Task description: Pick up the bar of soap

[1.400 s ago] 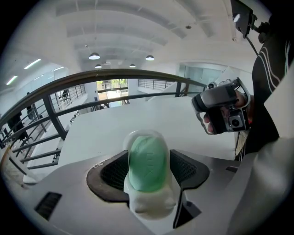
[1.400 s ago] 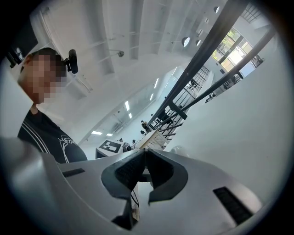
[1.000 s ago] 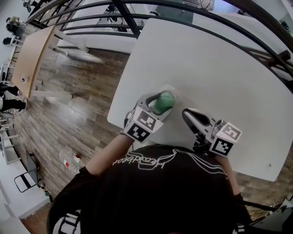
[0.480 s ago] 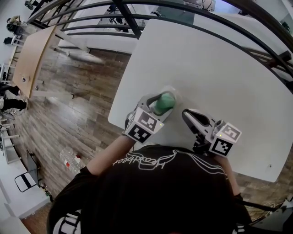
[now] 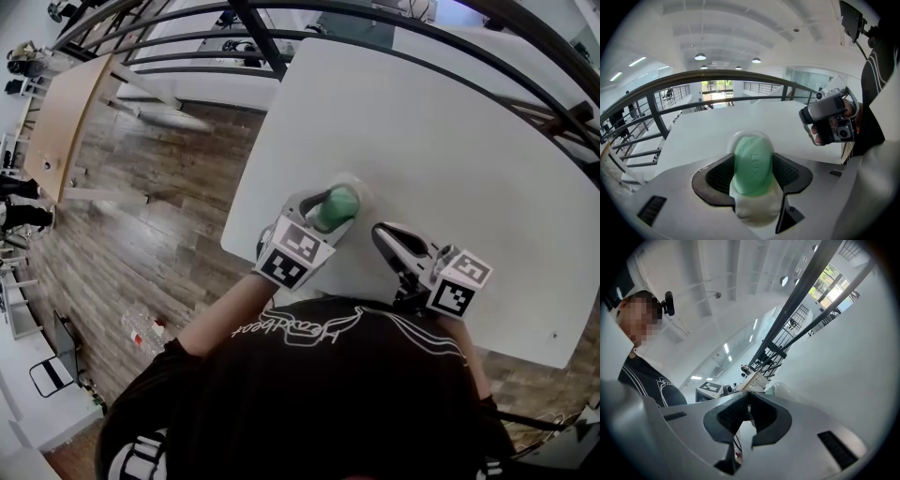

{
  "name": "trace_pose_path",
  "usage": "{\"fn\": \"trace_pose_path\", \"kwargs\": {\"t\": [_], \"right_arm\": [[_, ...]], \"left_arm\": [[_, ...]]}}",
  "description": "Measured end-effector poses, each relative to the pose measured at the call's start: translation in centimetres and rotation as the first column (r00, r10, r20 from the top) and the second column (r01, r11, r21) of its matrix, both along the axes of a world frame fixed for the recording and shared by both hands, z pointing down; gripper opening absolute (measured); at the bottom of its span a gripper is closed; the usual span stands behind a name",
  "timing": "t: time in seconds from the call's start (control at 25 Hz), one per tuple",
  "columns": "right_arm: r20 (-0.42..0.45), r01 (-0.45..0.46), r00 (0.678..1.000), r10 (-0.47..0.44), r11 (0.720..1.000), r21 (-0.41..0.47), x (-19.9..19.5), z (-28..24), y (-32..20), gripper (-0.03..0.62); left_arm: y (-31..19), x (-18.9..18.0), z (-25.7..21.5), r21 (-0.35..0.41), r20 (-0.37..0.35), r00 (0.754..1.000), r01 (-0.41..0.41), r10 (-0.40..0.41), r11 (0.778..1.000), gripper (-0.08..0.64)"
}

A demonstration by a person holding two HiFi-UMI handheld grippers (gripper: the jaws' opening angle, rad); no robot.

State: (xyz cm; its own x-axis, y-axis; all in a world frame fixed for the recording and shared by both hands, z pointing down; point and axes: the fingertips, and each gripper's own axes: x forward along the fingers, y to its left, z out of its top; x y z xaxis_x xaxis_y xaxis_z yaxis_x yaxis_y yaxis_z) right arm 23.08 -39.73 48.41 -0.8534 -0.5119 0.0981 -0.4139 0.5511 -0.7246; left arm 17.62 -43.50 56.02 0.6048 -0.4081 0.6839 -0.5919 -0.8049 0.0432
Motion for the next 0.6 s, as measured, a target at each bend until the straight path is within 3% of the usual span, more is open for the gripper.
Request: {"fn": "trace_pose_path", "kwargs": {"t": [0.24, 0.6], "right_arm": [[0.002, 0.000, 1.000, 0.000, 1.000, -0.018, -0.1, 0.1, 0.2, 0.020], [-0.009, -0.048, 0.999, 0.048, 0.999, -0.010, -0.7, -1.2, 1.6, 0.020]], "left_arm": [[-0.6, 0.0, 0.1, -0.006, -0.011, 1.000, 0.011, -0.011, 1.000, 0.262], [-1.0, -0.5, -2.5, 0.013, -0.095, 0.995, 0.029, -0.028, 0.999, 0.262]]}}
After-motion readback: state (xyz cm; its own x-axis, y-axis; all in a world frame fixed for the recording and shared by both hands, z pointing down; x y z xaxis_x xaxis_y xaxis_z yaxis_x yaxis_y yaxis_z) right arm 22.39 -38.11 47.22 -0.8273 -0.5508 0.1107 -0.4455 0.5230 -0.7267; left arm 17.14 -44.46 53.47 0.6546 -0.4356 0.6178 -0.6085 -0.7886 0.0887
